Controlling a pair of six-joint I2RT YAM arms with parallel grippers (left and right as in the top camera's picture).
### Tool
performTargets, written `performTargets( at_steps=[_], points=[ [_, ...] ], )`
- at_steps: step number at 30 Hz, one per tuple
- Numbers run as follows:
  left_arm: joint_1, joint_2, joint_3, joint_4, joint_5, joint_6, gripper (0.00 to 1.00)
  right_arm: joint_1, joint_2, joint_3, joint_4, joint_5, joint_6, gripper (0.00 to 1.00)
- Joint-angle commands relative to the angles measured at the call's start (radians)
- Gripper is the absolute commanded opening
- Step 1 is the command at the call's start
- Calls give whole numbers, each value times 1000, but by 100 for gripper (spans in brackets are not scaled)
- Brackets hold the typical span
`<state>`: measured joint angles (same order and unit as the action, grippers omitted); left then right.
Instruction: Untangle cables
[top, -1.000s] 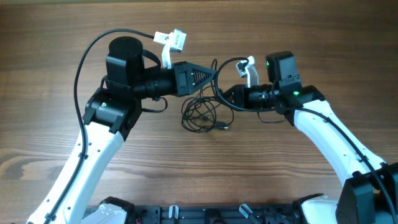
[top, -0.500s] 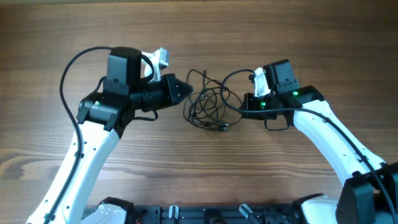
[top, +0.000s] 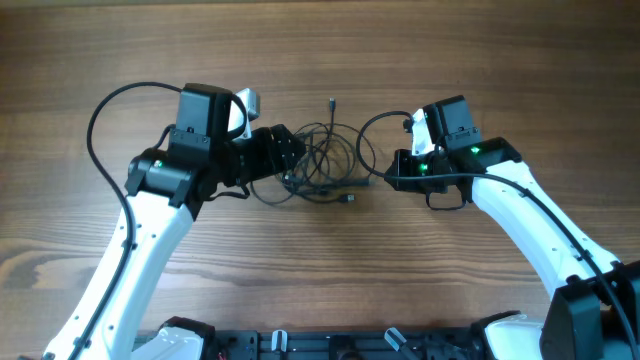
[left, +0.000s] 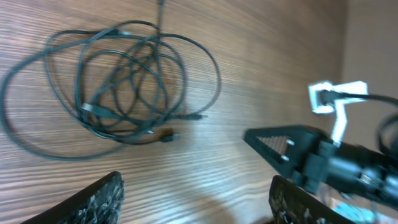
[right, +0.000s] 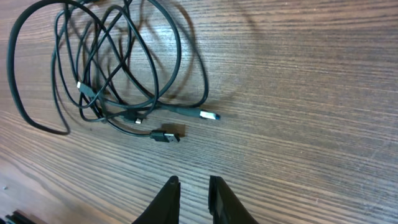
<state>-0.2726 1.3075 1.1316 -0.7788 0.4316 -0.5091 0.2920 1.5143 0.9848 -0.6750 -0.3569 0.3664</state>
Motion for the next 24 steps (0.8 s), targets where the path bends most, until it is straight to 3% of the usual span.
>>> performTargets(
  at_steps=[1, 8, 15, 24],
  points=[
    [6, 69, -27, -2, -92, 12, 77, 2, -16, 15, -7, 19, 6, 22],
    [-40, 200, -32, 40, -93, 53, 61, 2, -16, 15, -19, 19, 6, 25],
    [-134, 265, -32, 126, -142, 118, 63, 2, -16, 15, -29, 19, 6, 25],
    [-217, 304, -33, 144, -448, 117, 64, 2, -16, 15, -30, 19, 8, 26]
  ],
)
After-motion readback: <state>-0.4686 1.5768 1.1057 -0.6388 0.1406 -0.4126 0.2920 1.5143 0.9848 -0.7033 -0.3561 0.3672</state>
